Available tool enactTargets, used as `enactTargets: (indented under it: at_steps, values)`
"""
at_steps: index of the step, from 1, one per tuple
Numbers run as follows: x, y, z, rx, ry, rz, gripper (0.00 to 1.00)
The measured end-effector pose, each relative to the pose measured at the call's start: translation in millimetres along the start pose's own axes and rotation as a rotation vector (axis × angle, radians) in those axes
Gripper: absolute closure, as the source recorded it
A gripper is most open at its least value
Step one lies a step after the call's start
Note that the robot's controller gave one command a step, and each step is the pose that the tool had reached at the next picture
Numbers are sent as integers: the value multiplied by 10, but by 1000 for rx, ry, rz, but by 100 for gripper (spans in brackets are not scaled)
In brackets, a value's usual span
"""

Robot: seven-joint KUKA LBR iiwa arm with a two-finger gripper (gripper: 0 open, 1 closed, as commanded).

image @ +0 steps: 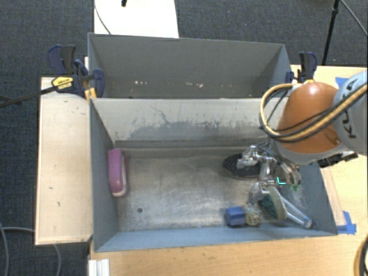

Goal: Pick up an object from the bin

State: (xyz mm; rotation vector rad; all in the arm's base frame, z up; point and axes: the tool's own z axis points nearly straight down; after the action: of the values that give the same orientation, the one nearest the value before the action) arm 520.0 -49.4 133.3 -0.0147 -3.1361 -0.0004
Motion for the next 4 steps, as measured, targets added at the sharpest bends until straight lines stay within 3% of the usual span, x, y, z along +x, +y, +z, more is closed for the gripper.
enactTargets:
  at_steps: [1,2,3,4]
  values:
    - [-31,-335,301,-2,-36,-23,0]
    - [36,-367,381,-2,-13,-20,100]
    - [50,-378,394,-1,-9,-20,0]
    - [310,-959,190,-6,-9,-122,0]
